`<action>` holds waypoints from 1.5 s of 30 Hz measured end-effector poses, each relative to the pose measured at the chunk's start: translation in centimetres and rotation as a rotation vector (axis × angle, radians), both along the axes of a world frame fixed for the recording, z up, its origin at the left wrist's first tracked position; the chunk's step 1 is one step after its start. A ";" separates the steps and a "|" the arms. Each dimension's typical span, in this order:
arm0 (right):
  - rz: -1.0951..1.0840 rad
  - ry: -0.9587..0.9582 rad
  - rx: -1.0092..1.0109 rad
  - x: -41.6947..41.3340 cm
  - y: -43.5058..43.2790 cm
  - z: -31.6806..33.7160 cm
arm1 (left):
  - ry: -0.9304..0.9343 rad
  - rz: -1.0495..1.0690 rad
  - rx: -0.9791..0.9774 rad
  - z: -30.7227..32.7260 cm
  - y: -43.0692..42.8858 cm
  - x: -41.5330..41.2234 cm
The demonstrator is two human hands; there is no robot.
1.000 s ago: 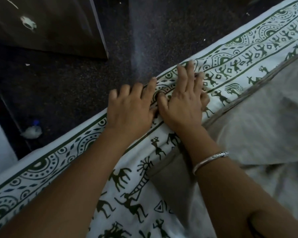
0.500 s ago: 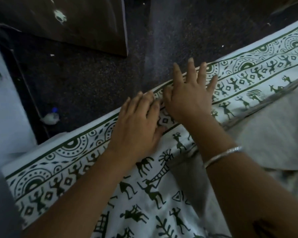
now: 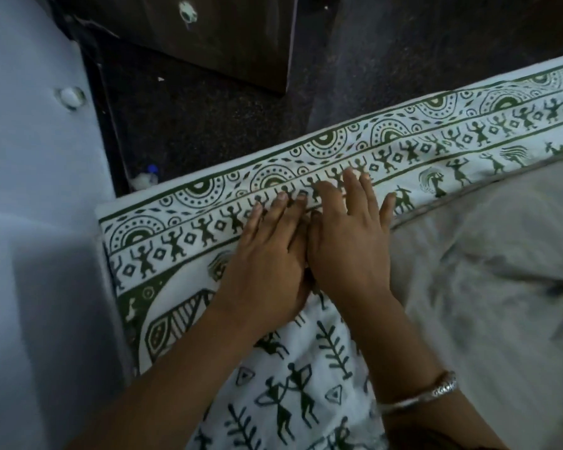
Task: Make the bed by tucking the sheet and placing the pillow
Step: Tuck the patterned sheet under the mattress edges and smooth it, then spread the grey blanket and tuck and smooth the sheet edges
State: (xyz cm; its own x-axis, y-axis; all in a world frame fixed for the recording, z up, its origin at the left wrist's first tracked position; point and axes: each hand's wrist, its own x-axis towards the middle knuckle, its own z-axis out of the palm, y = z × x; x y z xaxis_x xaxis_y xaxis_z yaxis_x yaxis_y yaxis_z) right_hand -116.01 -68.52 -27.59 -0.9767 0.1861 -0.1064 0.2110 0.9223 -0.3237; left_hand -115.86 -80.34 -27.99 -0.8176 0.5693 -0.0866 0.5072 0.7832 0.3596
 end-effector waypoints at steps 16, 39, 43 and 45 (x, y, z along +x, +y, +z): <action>-0.340 -0.132 -0.049 29.8 17.1 4.9 | -0.061 -0.285 0.144 3.2 17.3 25.0; -0.796 0.149 -0.456 29.4 27.3 1.5 | -0.252 -0.216 0.162 0.4 28.1 25.4; -0.930 0.148 -0.616 26.0 27.9 0.7 | -0.348 -0.155 0.218 0.3 27.4 24.9; -1.003 0.099 -0.625 24.8 28.0 0.1 | -0.394 -0.128 0.277 0.5 27.1 24.9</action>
